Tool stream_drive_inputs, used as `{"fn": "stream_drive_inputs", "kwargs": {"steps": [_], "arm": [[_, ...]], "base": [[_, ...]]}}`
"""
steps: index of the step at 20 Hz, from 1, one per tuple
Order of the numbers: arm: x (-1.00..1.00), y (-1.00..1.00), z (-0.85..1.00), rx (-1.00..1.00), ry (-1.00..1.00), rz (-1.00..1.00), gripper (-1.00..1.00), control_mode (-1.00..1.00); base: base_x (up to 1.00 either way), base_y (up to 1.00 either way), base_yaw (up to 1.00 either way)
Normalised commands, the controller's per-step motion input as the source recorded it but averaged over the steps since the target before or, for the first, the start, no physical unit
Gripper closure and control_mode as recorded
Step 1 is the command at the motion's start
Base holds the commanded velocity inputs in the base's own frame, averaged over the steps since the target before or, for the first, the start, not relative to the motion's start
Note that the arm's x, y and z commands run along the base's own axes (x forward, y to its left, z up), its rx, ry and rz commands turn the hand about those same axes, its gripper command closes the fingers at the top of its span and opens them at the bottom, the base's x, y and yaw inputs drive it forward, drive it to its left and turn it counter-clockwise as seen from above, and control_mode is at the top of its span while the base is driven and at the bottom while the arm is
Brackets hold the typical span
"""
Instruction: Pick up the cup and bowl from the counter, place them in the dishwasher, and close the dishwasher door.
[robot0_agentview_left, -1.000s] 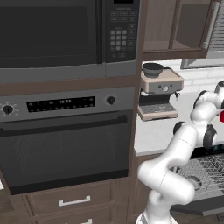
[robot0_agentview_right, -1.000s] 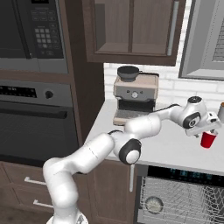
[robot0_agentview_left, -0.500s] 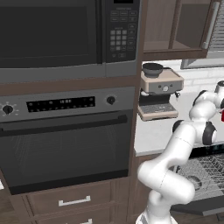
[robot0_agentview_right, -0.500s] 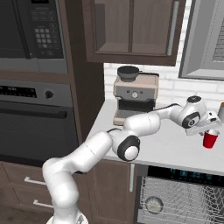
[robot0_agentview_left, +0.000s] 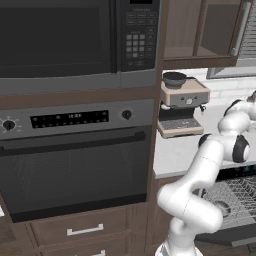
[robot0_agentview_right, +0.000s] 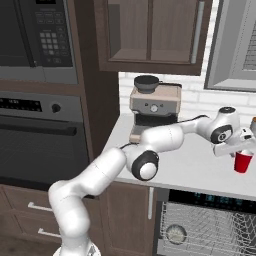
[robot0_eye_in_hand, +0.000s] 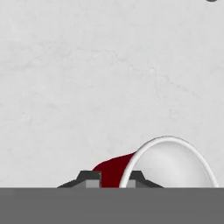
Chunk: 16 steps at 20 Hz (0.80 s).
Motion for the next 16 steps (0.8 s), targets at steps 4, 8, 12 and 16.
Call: {"fn": "stream_drive_inputs", "kwargs": {"steps": [4, 8, 12, 16], "arm": [[-1.00, 0.00, 0.35, 0.17, 0.00, -0.06, 1.00, -1.00], [-1.00, 0.00, 0.12, 0.23, -0.08, -0.09, 1.00, -1.00], [-1.00, 0.11, -0.31, 0.13, -0.30, -0.07, 1.00, -1.00], [-1.00, 0.50, -0.53, 0.06, -0.37, -0.03, 1.00, -1.00]], "base": [[0.00, 0.00, 0.00], [0.00, 0.00, 0.00], [0.00, 0.00, 0.00], [0.00, 0.00, 0.00]]}}
